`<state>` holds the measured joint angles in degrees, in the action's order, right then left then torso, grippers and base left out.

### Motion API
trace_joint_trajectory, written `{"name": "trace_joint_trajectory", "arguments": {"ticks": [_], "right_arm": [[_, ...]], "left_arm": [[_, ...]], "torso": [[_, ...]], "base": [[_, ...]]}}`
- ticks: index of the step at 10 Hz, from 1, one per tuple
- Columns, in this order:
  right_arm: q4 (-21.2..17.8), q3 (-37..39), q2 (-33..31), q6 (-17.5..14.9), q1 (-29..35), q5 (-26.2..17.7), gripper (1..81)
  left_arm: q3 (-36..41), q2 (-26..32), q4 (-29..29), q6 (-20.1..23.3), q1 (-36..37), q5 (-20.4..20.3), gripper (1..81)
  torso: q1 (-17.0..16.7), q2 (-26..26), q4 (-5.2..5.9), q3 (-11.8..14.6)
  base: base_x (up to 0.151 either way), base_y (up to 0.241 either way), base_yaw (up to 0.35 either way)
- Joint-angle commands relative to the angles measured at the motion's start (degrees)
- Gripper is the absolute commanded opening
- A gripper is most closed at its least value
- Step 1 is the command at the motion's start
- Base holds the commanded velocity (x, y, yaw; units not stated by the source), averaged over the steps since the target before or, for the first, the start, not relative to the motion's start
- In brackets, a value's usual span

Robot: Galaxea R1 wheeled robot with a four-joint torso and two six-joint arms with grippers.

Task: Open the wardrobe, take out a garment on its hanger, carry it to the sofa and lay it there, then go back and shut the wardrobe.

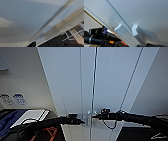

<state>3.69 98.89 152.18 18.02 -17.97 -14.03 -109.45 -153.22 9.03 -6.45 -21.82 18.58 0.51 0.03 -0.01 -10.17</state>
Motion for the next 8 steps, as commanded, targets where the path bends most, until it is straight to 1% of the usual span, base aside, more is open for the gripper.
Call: {"name": "trace_joint_trajectory", "arguments": {"ticks": [1, 4, 6, 8], "right_arm": [[0.87, 1.46, 1.39, 0.18, 10.79, -2.83, 81.1], [1.58, 2.52, 3.69, 0.18, 10.89, -3.20, 81.1], [1.58, 2.09, 3.95, 0.18, 10.62, -3.20, 81.1], [1.49, 2.00, 4.22, 0.18, 10.44, -3.20, 81.1]], "left_arm": [[-1.11, -1.73, -0.49, 0.30, 9.82, 1.28, 81.1], [-4.72, -5.70, -1.47, 0.38, 10.08, 1.28, 81.1], [-7.79, -9.81, -2.61, 0.47, 10.70, 1.20, 81.1], [-9.21, -12.63, -2.88, 0.38, 11.40, 0.68, 81.1]], "torso": [[0.00, -0.03, 0.00, 0.00], [0.00, -0.03, 0.00, 0.00], [0.00, -0.03, 0.00, -0.02], [0.00, -0.03, 0.00, -0.02]], "base": [[0.000, 0.000, 0.000], [0.000, 0.000, 0.000], [0.000, 0.000, 0.000], [0.000, 0.000, 0.000]]}}
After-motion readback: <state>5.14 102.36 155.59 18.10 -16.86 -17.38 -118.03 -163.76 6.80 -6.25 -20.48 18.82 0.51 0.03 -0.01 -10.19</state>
